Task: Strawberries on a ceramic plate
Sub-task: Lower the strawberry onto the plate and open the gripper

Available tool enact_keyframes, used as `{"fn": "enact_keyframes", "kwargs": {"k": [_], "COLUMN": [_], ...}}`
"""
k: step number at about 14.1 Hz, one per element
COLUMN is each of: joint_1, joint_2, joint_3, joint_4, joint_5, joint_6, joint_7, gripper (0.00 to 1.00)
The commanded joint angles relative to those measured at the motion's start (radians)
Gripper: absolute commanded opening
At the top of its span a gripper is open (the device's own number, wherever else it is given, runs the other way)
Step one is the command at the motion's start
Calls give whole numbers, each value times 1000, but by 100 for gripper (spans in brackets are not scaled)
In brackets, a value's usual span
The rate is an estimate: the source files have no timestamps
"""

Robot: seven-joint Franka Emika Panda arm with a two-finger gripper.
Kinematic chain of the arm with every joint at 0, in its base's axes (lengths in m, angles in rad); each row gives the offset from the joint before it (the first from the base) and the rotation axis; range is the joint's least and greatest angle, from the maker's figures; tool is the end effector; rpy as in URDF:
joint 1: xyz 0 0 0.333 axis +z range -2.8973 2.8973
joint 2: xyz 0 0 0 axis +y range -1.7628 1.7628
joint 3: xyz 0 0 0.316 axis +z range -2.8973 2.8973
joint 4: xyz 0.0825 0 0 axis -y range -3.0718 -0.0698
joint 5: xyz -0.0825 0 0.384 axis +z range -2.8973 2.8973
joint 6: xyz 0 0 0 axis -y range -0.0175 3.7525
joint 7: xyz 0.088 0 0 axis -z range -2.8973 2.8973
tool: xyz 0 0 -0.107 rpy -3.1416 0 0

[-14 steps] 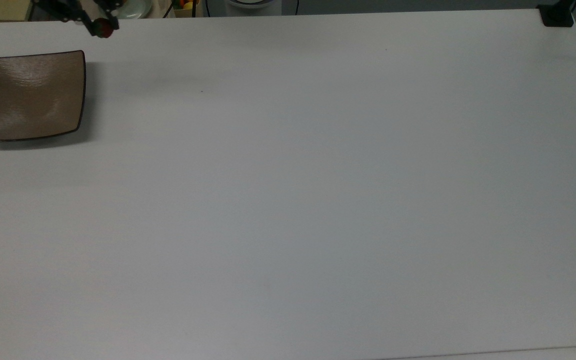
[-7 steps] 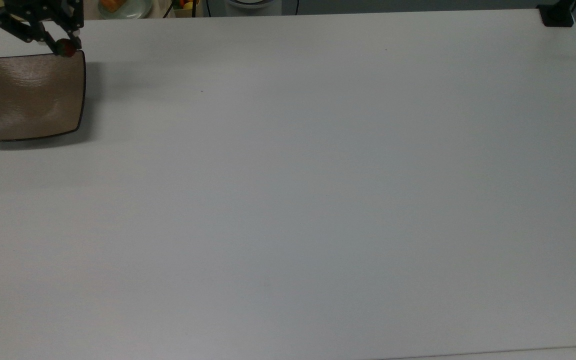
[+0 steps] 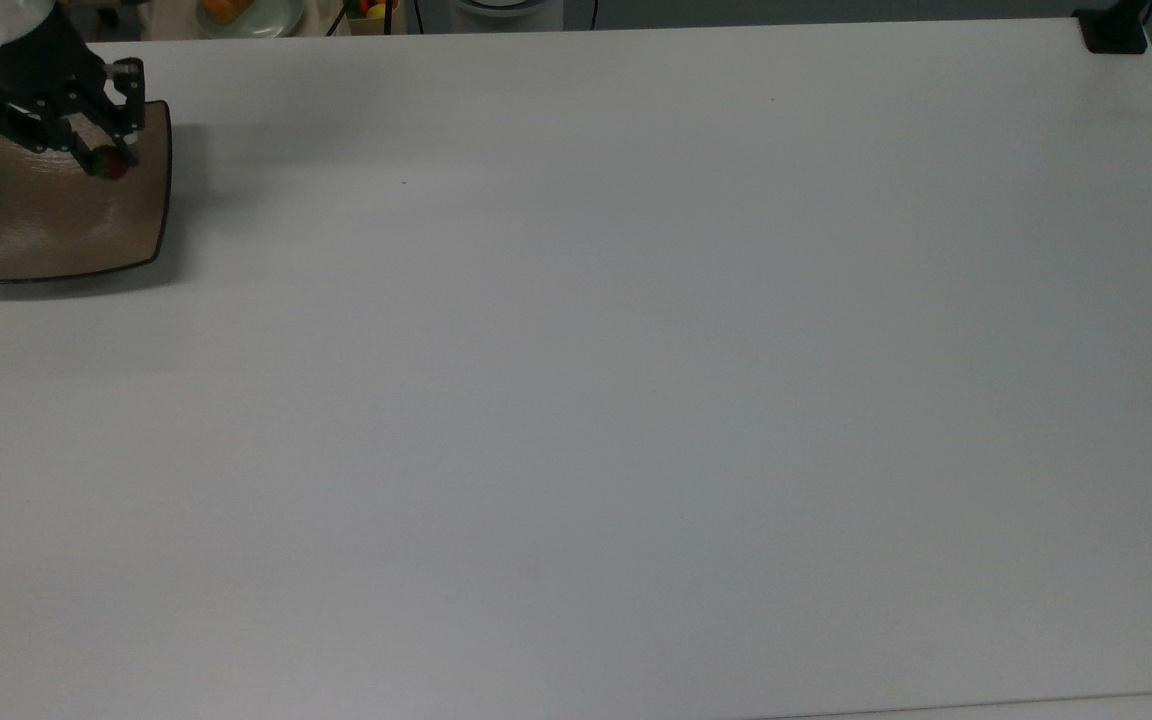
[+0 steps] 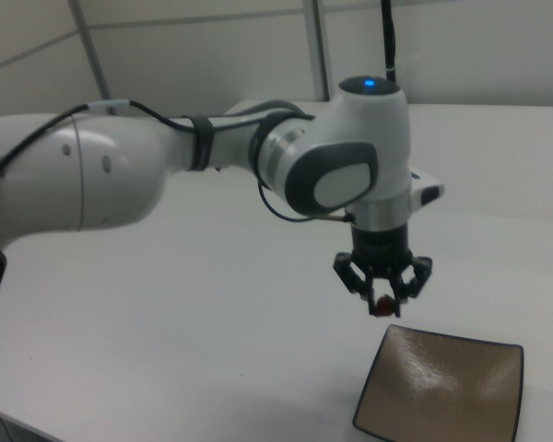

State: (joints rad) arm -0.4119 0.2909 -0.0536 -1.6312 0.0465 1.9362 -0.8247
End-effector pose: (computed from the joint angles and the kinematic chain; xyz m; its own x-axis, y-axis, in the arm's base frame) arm 0.5820 -0.2851 0.4519 0.9406 0.3382 0.0305 0.3386 -0.9409 -0.0086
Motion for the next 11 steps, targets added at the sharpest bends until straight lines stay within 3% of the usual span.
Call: {"fn": "enact_keyframes", "kwargs": {"k": [1,5,9,11], "joint_1": [-33,-61,-73,-77], "joint_2": [23,43,73,73], "joint_3": [0,0,0,0], "joint_4": [-44,-134,-134,-134], "joint_5": [-84,-190,-240,-249], "joint_6": [85,252,274,273], "joint_7": [-20,-20,-20,-24], "gripper": [16,18,19,31]}}
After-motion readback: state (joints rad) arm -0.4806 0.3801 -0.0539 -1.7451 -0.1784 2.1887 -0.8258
